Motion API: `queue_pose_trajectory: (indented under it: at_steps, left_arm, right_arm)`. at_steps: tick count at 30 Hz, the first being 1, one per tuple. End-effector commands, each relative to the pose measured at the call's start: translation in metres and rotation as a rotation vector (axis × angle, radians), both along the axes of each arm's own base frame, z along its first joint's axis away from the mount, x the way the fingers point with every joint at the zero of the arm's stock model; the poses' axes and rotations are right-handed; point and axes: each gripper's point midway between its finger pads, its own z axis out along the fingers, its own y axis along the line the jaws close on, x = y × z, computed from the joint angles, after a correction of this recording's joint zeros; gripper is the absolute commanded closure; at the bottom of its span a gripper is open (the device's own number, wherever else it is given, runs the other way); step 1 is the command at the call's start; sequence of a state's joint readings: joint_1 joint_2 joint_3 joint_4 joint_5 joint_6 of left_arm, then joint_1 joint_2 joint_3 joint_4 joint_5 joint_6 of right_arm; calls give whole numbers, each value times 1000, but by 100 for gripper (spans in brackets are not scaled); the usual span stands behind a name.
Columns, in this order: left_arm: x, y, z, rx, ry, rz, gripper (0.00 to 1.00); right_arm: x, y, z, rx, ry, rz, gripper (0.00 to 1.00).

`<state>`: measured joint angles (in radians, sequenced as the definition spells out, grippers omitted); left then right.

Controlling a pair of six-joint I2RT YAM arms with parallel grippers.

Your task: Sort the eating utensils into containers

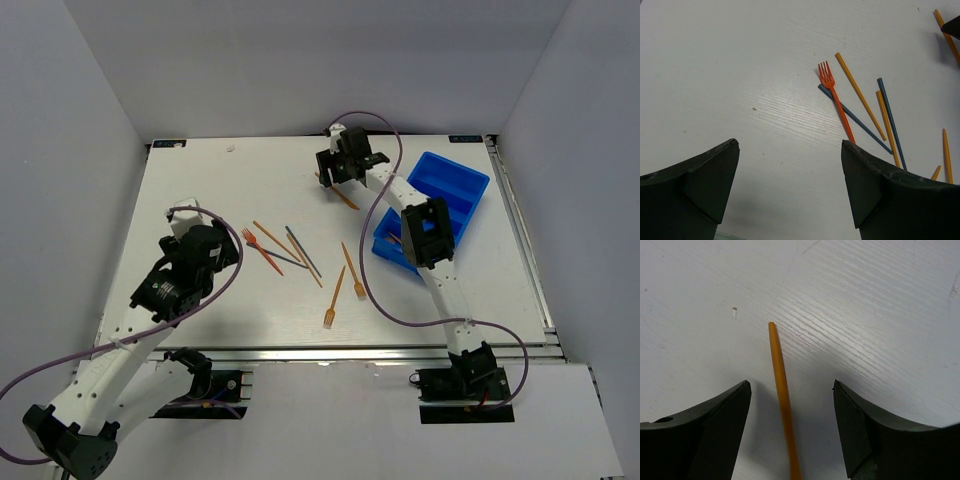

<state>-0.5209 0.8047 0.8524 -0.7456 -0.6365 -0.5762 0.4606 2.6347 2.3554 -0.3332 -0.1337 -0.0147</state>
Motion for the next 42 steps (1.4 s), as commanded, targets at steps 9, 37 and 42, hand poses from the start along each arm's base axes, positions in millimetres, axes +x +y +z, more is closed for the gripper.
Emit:
queue_pose_trajectory:
  at_steps: [9,37,42]
  left_arm:
    - [-2,-9,5,-38,-30,-58,6]
    - [-8,-1,19,-62,-97,-31,4]
    - [-9,0,20,-64,-101,-26,4]
  right_arm:
    - [-3,7,-19,-123,-46,65,60]
    - [-61,47,129,203,-83,193,100]
    - [-73,41,175,240,-137,193,100]
